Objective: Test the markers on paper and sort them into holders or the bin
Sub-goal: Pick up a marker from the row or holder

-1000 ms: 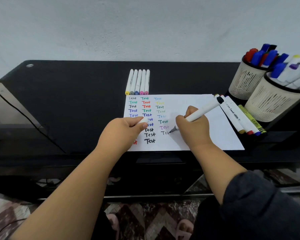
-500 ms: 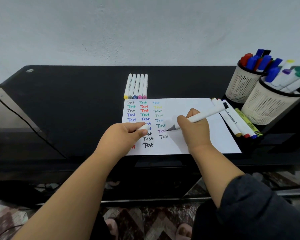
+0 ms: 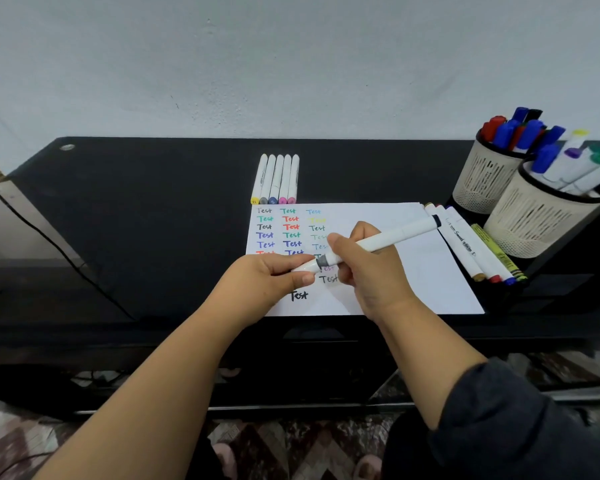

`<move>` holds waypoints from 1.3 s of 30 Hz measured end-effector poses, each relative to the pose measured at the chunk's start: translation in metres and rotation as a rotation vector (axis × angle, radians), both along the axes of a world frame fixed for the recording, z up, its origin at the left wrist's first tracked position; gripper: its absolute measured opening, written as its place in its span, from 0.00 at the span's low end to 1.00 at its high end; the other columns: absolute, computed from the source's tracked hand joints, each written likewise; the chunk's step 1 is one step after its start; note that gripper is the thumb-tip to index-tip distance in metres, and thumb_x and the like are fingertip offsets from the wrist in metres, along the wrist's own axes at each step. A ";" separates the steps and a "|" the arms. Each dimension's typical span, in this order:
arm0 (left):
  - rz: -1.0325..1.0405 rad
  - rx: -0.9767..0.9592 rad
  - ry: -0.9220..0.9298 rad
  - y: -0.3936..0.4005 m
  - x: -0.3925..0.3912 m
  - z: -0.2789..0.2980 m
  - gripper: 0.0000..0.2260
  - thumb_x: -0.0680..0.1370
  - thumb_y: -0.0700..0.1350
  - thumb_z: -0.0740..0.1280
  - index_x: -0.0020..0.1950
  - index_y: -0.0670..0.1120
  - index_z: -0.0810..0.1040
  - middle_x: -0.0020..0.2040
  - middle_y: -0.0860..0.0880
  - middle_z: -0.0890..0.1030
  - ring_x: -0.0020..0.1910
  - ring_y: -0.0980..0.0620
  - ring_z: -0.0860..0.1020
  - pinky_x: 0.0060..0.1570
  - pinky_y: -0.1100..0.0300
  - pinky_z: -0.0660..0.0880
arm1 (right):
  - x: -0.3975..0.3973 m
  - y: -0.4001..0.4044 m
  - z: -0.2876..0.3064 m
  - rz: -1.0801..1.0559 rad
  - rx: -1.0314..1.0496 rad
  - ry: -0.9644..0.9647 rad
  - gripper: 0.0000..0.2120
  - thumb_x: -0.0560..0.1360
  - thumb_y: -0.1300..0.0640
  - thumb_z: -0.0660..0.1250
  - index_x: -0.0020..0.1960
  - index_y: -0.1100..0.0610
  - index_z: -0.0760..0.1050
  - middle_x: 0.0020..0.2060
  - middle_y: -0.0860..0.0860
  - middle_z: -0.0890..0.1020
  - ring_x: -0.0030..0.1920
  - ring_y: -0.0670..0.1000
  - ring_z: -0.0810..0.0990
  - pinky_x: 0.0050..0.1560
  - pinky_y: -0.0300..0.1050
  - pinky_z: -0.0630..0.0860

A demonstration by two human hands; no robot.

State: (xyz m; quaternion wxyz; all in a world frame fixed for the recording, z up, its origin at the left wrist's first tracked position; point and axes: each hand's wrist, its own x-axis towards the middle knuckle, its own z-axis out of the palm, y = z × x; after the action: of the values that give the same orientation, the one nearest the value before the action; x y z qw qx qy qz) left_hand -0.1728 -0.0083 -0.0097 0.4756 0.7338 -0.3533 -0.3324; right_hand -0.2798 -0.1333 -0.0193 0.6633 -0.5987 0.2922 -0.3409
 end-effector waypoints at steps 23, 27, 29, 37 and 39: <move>0.161 -0.070 -0.192 0.000 -0.004 0.003 0.11 0.73 0.48 0.72 0.53 0.61 0.81 0.44 0.66 0.79 0.47 0.64 0.77 0.45 0.62 0.75 | 0.011 0.009 0.011 0.031 0.185 -0.001 0.19 0.77 0.61 0.63 0.31 0.54 0.59 0.20 0.51 0.68 0.22 0.48 0.64 0.25 0.39 0.63; 0.176 -0.083 -0.324 -0.003 -0.008 0.000 0.12 0.75 0.48 0.70 0.57 0.58 0.80 0.43 0.64 0.78 0.45 0.62 0.75 0.45 0.59 0.75 | 0.016 0.010 0.008 -0.022 0.255 -0.010 0.17 0.76 0.62 0.61 0.31 0.54 0.59 0.21 0.53 0.66 0.23 0.49 0.62 0.27 0.40 0.61; 0.182 -0.079 -0.361 -0.005 -0.008 0.000 0.12 0.75 0.49 0.69 0.58 0.57 0.80 0.43 0.65 0.77 0.46 0.61 0.75 0.46 0.58 0.76 | 0.017 0.010 0.006 -0.038 0.258 -0.007 0.17 0.76 0.63 0.61 0.32 0.54 0.58 0.21 0.53 0.65 0.22 0.49 0.61 0.26 0.39 0.60; 0.150 0.021 -0.424 -0.009 -0.005 0.001 0.13 0.76 0.51 0.68 0.60 0.58 0.78 0.49 0.59 0.79 0.46 0.59 0.74 0.45 0.60 0.74 | 0.020 0.012 0.008 -0.055 0.271 0.073 0.14 0.77 0.59 0.61 0.33 0.56 0.65 0.22 0.52 0.66 0.24 0.48 0.61 0.24 0.38 0.59; 0.147 0.057 -0.409 -0.011 -0.004 0.001 0.14 0.76 0.52 0.67 0.61 0.60 0.77 0.48 0.60 0.79 0.42 0.59 0.74 0.42 0.62 0.72 | 0.019 0.015 0.011 -0.067 0.282 0.070 0.14 0.78 0.55 0.61 0.35 0.57 0.68 0.21 0.51 0.67 0.24 0.47 0.62 0.25 0.39 0.60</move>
State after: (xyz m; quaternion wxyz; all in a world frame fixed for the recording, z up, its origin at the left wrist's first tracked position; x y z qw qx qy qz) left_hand -0.1772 -0.0192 -0.0086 0.3961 0.8228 -0.3786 -0.1509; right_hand -0.2605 -0.1188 -0.0084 0.7185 -0.5011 0.3797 -0.2974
